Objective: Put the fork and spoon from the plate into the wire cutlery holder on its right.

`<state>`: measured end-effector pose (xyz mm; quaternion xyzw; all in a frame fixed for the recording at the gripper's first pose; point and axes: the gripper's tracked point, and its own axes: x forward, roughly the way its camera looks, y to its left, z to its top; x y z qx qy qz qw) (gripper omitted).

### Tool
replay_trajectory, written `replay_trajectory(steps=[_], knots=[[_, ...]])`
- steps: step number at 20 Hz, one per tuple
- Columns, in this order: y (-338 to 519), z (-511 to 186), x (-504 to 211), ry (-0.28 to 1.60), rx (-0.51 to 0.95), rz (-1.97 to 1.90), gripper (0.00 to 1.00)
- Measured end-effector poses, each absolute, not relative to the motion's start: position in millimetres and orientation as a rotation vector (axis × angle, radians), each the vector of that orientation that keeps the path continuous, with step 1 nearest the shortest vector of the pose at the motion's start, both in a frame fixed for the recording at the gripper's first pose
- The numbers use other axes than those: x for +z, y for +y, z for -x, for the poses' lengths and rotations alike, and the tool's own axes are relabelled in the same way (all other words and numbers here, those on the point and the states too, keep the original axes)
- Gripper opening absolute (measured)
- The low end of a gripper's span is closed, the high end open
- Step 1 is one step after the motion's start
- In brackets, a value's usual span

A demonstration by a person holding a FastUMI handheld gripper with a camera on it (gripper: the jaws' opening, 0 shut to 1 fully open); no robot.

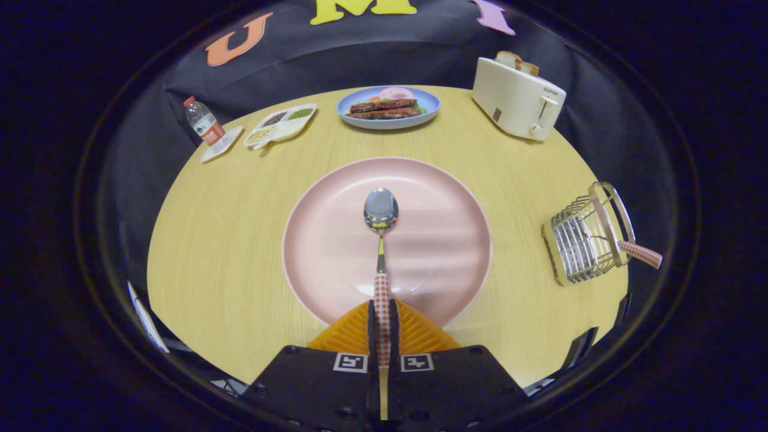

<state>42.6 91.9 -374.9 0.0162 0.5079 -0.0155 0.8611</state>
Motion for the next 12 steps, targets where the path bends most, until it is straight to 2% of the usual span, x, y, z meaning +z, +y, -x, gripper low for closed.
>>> replay_trajectory(steps=[6, 12], knots=[[60, -37, -301, 1.092, 0.004, -0.141, 0.05], [-36, -31, -221, 1.081, -0.01, -0.087, 0.05]])
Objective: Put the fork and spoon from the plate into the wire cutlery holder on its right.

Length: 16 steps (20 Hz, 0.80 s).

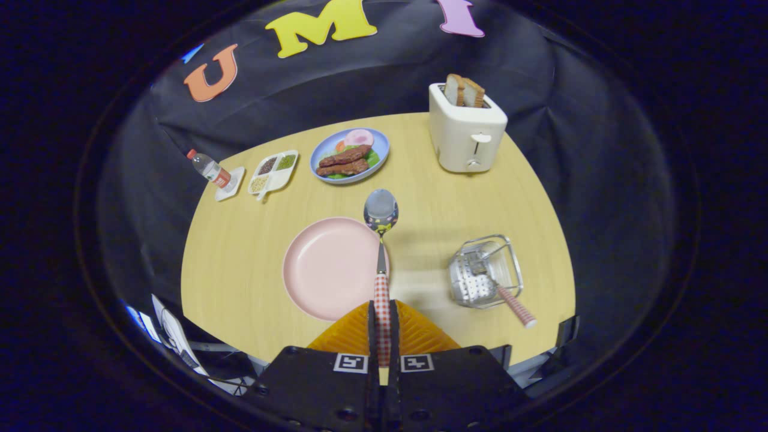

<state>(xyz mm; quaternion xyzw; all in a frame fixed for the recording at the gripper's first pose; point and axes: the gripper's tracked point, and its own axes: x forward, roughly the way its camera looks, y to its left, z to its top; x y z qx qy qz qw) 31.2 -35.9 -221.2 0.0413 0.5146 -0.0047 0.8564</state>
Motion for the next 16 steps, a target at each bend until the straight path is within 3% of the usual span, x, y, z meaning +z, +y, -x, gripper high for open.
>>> replay_trajectory(steps=[8, 16], knots=[[-129, 9, -218, 1.265, -0.03, -0.028, 0.05], [-140, 10, -232, 1.484, -0.021, -0.056, 0.05]])
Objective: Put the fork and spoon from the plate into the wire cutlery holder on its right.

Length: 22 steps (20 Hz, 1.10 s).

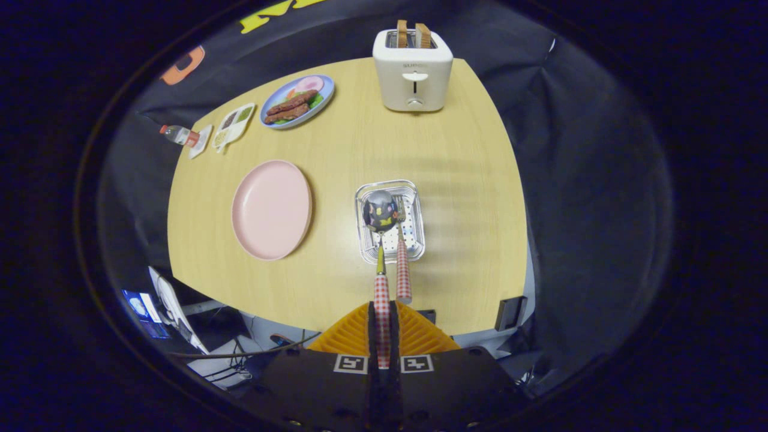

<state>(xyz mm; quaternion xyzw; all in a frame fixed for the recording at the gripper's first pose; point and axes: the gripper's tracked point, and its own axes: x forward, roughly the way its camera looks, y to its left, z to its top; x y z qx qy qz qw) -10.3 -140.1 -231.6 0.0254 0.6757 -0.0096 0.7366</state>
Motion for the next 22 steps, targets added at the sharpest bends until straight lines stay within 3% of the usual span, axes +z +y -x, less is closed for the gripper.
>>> replay_trajectory(steps=[7, 19, 22], knots=[[-134, -1, -245, 1.642, -0.037, -0.066, 0.05], [-132, -11, -259, 1.748, -0.083, -0.119, 0.05], [-134, -19, -261, 1.724, -0.094, -0.121, 0.11]])
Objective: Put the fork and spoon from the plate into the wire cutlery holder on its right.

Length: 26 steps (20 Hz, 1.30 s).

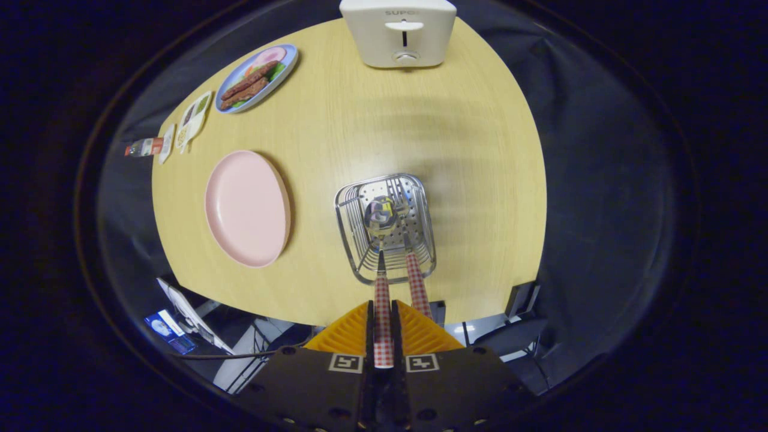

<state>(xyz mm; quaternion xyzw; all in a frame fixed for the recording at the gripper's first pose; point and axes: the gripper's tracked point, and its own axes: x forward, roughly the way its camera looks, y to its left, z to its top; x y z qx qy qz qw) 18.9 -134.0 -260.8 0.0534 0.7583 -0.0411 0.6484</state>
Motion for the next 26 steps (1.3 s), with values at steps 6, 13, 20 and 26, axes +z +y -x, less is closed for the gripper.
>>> replay_trajectory(steps=[6, 13, 20, 26], knots=[[-131, -44, -246, 1.565, -0.058, -0.133, 0.51], [-112, -82, -208, 1.267, 0.002, -0.154, 0.92], [-110, -111, -148, 0.809, -0.015, -0.13, 0.95], [-87, -96, -50, 0.396, 0.015, -0.116, 0.95]])
